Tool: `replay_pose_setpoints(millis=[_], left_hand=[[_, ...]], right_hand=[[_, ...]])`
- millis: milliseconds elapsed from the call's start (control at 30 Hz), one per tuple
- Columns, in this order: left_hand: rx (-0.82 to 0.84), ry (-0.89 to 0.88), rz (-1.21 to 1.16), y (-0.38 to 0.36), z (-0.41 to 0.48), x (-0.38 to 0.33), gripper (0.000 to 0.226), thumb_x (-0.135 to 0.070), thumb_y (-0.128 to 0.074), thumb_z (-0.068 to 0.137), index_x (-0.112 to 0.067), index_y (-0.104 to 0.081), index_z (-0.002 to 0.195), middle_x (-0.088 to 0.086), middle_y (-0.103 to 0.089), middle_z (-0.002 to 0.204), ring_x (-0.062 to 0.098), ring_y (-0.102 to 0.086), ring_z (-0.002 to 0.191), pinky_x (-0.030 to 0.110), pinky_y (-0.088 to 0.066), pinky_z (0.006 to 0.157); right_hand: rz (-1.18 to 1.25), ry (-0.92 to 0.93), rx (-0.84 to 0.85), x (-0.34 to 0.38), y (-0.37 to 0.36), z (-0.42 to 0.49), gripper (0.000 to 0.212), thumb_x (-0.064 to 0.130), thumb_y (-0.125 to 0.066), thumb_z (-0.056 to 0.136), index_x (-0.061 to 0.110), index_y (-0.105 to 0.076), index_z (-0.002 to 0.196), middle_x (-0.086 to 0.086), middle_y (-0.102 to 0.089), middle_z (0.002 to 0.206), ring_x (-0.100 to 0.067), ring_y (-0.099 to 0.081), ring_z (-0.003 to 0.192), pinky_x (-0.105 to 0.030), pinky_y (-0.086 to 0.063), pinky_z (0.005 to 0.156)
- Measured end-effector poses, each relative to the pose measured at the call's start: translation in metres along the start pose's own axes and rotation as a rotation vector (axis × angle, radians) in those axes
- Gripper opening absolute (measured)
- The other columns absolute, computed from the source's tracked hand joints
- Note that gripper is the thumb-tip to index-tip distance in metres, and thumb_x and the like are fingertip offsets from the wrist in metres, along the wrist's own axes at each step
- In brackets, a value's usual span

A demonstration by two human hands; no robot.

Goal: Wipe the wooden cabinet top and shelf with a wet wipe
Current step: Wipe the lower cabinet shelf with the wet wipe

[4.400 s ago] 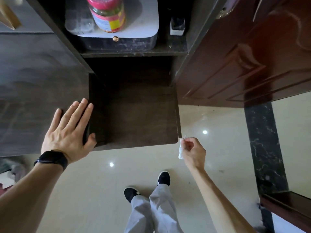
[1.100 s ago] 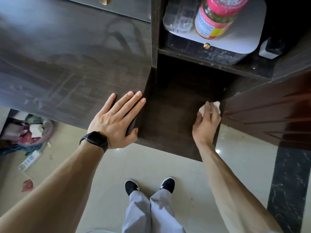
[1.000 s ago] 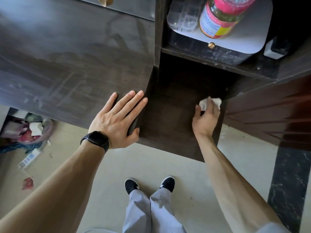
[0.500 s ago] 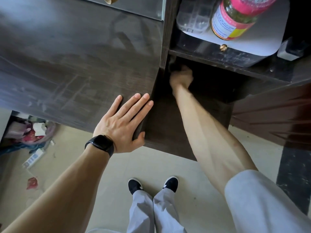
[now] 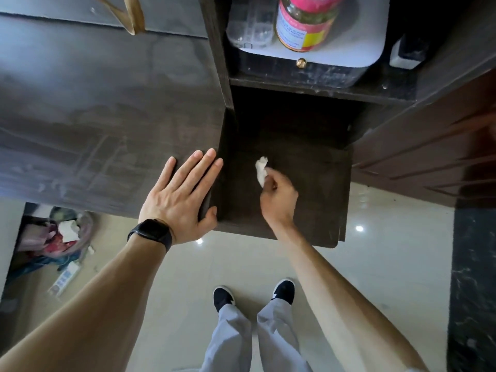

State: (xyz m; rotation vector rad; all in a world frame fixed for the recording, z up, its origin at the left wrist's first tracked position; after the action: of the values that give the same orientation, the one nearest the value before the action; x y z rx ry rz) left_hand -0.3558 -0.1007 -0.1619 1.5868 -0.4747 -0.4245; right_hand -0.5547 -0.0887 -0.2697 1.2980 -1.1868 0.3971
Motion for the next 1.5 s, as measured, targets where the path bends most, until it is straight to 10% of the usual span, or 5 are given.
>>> replay_pose_setpoints(millis=[400,667,867,1100,1500], left_hand=[[-0.026,-0.031,-0.045,-0.001,0.0,-0.002,0.085,-0.044,-0.045,0.081,-0.017,-0.022,0.158,0.003,-0.018,0.166,0.022,-0.015,0.153,0.053,-0.017,0.122],[0.043,-0.022,-0.057,-0.005,-0.001,-0.001,0.082,-0.049,-0.034,0.087,-0.022,-0.01,0.16,0.0,-0.01,0.168,0.021,-0.007,0.154,0.051,-0.007,0.125],[0.02,-0.027,-0.077,-0.005,-0.003,-0.001,0.08,-0.047,-0.034,0.087,-0.024,-0.009,0.159,-0.001,-0.009,0.168,0.021,-0.006,0.154,0.053,-0.01,0.124],[0.002,-0.022,-0.088,-0.006,-0.002,-0.001,0.079,-0.045,-0.034,0.088,-0.023,-0.01,0.159,-0.001,-0.009,0.168,0.021,-0.007,0.154,0.052,-0.007,0.125],[-0.023,-0.02,-0.096,-0.004,-0.002,0.0,0.079,-0.045,-0.036,0.087,-0.021,-0.013,0.159,0.001,-0.013,0.167,0.021,-0.009,0.154,0.053,-0.009,0.124]], right_hand=[[-0.387,0.198,0.142,0.033,-0.092,-0.031,0.047,0.03,-0.046,0.096,0.025,-0.048,0.142,-0.007,-0.058,0.122,-0.025,-0.05,0.108,-0.034,-0.039,0.101],[-0.349,0.112,0.324,-0.018,-0.077,-0.19,0.057,0.002,-0.056,0.083,0.033,-0.059,0.13,-0.002,-0.057,0.108,-0.024,-0.053,0.098,-0.037,-0.052,0.085],[-0.042,0.006,-0.095,0.027,-0.078,-0.2,0.007,0.011,-0.069,0.088,0.009,-0.073,0.093,-0.008,-0.068,0.081,-0.027,-0.065,0.075,-0.036,-0.056,0.065],[-0.12,-0.178,-0.09,0.016,-0.094,-0.159,0.023,0.029,-0.066,0.091,0.006,-0.066,0.092,-0.013,-0.068,0.093,-0.029,-0.066,0.08,-0.037,-0.054,0.066],[-0.062,-0.619,-0.725,-0.135,0.155,-0.201,0.031,0.035,-0.039,0.102,0.006,-0.047,0.097,-0.011,-0.062,0.083,-0.034,-0.06,0.079,-0.03,-0.035,0.065]])
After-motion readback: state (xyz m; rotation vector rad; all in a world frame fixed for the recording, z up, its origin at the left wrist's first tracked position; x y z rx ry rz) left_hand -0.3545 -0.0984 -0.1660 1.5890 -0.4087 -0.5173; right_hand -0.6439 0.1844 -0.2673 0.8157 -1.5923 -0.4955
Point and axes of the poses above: each hand's wrist, its own z-axis towards the middle knuckle, its own y-axis out of the back of the hand, x = y × z, the point moved 10 cm from there along z, towards the middle knuckle
